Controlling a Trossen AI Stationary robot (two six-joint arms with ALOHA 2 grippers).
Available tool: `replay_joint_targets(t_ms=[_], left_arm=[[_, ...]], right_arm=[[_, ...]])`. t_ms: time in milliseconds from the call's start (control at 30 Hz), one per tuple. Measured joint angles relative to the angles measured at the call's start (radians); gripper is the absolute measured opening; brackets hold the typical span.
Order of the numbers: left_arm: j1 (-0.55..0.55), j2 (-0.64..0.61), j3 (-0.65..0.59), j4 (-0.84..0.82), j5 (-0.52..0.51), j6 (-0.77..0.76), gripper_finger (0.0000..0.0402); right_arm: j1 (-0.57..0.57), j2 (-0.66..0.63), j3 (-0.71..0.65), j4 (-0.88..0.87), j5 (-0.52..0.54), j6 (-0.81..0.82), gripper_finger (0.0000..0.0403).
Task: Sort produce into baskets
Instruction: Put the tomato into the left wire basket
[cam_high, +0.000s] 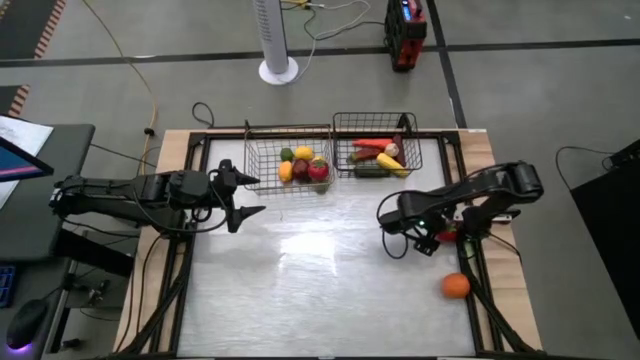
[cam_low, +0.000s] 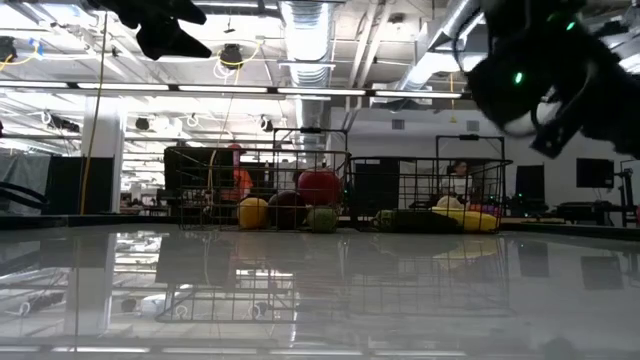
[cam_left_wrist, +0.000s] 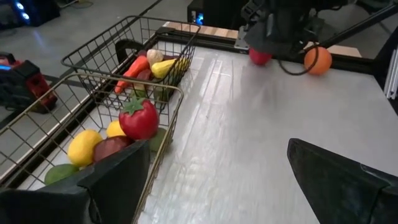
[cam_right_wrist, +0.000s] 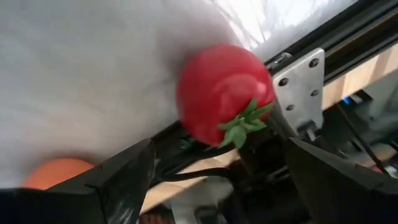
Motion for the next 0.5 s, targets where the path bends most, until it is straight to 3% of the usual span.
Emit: replay_joint_targets(t_ms=[500], left_arm=[[0.000, 0.000, 0.000, -0.048, -0.011, -0.005, 0.0366]], right_arm=[[-0.100, 0.332, -0.002, 0.028, -0.023, -0.346, 0.0377]])
